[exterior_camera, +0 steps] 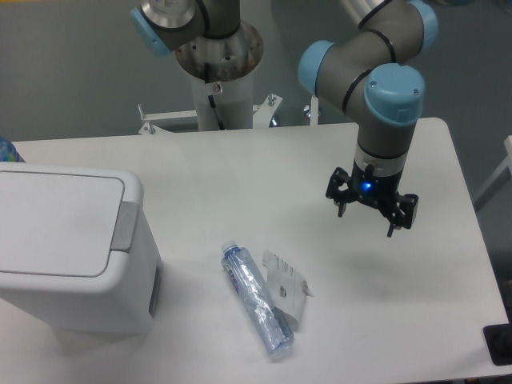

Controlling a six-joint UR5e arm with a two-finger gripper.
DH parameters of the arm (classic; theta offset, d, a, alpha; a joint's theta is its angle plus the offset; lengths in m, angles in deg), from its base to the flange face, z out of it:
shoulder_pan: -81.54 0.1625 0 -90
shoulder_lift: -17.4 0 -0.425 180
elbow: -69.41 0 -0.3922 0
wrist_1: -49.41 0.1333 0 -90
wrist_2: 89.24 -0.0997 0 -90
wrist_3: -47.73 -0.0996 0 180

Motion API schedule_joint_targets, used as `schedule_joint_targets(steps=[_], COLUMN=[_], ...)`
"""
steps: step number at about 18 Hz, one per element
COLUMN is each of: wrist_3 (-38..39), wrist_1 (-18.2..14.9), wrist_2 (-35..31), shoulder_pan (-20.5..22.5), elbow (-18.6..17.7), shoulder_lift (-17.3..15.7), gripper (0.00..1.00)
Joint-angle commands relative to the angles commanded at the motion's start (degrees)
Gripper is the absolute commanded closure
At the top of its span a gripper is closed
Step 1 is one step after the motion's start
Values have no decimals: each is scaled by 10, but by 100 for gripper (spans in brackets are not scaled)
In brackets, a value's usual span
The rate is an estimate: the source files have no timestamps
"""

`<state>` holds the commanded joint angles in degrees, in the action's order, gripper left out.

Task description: Open the trash can

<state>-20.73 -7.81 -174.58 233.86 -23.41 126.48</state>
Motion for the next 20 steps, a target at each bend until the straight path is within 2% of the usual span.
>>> schedule_joint_targets(steps=[13, 15, 20], wrist_3=[7, 11, 81], wrist_1=[6, 15, 18], wrist_2=[5, 19, 52], shoulder_pan=[-1, -1, -14], elbow=[0, 0, 5], shoulder_lift=[-5, -5, -18], gripper=[0, 0, 0])
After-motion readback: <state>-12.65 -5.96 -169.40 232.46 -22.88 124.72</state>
